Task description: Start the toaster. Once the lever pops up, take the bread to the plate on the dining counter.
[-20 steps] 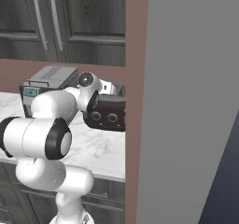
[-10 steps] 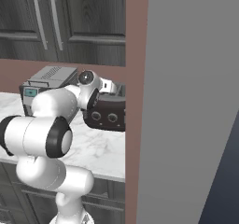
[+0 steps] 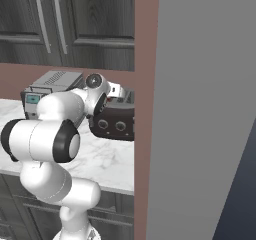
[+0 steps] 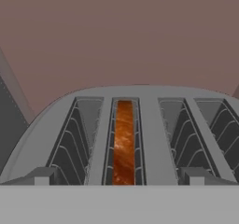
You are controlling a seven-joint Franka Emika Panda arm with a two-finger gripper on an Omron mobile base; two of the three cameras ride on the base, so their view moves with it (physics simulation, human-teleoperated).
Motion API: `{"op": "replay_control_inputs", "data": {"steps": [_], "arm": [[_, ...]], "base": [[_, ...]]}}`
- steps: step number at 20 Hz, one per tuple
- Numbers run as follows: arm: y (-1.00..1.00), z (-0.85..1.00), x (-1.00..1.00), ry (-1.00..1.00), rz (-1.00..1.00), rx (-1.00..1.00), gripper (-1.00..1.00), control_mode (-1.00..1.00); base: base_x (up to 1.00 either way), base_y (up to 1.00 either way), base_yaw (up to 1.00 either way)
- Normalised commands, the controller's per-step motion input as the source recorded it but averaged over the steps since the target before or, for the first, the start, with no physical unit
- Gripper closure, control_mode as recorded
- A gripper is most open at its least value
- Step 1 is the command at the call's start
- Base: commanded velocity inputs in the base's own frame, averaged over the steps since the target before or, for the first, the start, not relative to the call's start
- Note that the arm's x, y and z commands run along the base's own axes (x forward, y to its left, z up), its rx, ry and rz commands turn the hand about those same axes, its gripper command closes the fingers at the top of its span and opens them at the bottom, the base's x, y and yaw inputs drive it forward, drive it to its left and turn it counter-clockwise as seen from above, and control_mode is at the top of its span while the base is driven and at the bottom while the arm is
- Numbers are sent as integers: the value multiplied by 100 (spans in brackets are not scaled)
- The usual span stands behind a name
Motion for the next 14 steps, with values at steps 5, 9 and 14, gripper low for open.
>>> {"op": "replay_control_inputs", "data": {"steps": [5, 9, 14], "arm": [[0, 0, 0, 0, 3, 0, -100, -100], [0, 0, 0, 0, 1, 0, -100, -100], [0, 0, 0, 0, 0, 0, -100, -100]], "base": [[0, 0, 0], [0, 0, 0], [0, 0, 0]]}}
